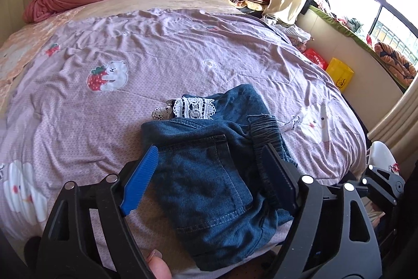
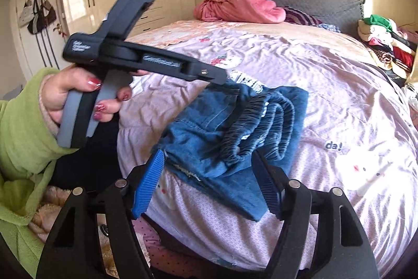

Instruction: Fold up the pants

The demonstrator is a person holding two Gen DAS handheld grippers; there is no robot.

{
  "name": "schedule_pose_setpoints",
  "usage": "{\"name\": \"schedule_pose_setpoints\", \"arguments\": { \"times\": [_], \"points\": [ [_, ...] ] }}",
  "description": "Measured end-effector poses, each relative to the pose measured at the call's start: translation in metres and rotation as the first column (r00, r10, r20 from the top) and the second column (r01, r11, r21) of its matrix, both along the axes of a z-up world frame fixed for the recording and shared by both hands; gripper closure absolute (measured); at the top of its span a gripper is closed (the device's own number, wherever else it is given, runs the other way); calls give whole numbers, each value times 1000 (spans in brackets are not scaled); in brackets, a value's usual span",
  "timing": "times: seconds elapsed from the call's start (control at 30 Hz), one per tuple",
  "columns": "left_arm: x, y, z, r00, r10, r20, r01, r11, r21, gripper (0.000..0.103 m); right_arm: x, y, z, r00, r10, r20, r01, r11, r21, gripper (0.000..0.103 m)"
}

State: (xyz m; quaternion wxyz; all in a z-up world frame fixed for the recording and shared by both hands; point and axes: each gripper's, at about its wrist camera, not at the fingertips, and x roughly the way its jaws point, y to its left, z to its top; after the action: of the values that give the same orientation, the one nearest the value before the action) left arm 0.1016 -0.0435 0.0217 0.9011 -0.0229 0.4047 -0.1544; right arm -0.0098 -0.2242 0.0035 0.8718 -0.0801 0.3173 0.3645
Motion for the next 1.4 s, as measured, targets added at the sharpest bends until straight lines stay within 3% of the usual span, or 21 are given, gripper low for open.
{"name": "schedule_pose_setpoints", "arguments": {
  "times": [0.67,1.03,1.4],
  "points": [
    [-29,12,14,999,20,30,-21,1000,3,17,10,-28,17,979,-199,33,199,980,4,17],
    [-37,21,10,999,41,18,-41,999,10,10,20,-47,20,956,-292,16,292,956,23,15],
    [-40,24,0,998,62,-6,-61,998,22,10,30,-49,22,942,-335,20,335,942,8,11]
  ]
}}
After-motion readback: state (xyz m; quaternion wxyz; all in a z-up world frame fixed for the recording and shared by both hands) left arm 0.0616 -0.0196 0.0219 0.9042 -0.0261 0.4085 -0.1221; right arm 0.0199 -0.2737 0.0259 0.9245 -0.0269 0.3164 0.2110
